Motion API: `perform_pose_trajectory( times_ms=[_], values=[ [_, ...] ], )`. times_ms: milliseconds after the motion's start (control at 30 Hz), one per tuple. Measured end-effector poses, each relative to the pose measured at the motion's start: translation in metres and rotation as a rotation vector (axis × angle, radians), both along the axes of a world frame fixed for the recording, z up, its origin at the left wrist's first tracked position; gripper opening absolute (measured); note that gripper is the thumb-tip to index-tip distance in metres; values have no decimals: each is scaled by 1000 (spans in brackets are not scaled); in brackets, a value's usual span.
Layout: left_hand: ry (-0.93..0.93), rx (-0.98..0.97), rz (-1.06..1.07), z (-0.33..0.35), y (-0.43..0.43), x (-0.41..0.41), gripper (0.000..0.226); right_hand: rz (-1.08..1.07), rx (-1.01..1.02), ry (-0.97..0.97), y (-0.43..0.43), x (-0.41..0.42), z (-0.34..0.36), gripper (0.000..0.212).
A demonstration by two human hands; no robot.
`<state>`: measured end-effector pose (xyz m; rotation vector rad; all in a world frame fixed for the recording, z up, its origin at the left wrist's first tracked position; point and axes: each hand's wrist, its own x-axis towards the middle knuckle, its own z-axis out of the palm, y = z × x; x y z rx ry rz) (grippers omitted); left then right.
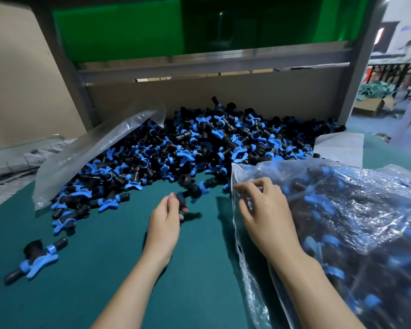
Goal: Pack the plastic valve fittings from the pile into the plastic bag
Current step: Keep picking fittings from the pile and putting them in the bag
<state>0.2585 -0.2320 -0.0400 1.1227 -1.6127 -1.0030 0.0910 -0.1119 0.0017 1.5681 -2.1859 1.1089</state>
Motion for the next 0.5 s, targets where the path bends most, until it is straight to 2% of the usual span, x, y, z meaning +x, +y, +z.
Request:
perform_pose_trajectory(
  times_ms=[67, 200, 500],
  values=[
    [44, 12, -17, 0, 6, 5, 39, 6, 4, 45, 0, 1, -1, 27],
    [-15, -58, -90, 3, 13, 6, 48, 24, -8, 96, 2, 3, -1, 31],
    [-2, -181, -190, 8, 22, 4, 42, 4, 54, 169, 1, 0, -4, 21]
  ],
)
